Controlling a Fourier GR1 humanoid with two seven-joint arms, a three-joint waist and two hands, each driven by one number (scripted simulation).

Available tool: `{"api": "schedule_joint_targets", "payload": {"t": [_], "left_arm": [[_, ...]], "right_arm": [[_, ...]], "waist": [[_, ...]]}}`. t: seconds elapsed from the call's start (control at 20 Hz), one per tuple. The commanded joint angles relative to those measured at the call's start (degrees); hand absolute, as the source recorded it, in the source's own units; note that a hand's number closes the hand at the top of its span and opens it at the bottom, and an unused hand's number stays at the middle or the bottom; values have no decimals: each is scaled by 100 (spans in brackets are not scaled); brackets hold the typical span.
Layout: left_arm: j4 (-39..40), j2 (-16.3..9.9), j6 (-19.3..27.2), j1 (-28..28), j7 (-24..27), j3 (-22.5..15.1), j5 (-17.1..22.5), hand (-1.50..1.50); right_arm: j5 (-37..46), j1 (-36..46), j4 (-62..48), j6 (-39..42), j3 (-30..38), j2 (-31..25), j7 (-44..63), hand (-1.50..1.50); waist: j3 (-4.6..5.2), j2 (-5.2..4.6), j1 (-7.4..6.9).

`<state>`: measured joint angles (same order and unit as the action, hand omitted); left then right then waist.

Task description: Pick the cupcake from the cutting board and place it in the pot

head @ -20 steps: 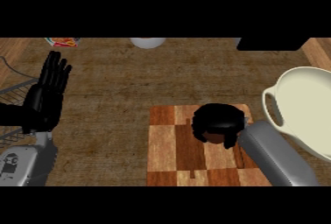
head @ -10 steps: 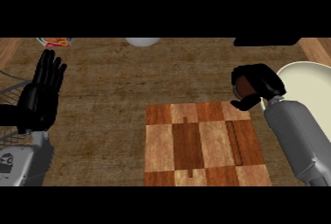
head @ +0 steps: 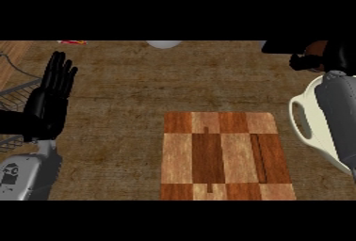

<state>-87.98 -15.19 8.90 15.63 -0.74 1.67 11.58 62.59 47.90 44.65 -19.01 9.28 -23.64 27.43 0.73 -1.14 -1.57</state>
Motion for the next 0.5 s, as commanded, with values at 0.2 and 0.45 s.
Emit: {"api": "schedule_joint_targets", "payload": {"t": [0.2, 0.45], "left_arm": [[9, 130, -60, 166, -25, -238, -62, 0], [-43, 71, 34, 105, -132, -115, -66, 0]], "right_arm": [[2200, 895, -434, -771, -110, -319, 3765, 150], [3191, 1267, -745, -1, -218, 21, 5419, 150]], "waist": [[-13, -17, -247], [-54, 67, -147]]}}
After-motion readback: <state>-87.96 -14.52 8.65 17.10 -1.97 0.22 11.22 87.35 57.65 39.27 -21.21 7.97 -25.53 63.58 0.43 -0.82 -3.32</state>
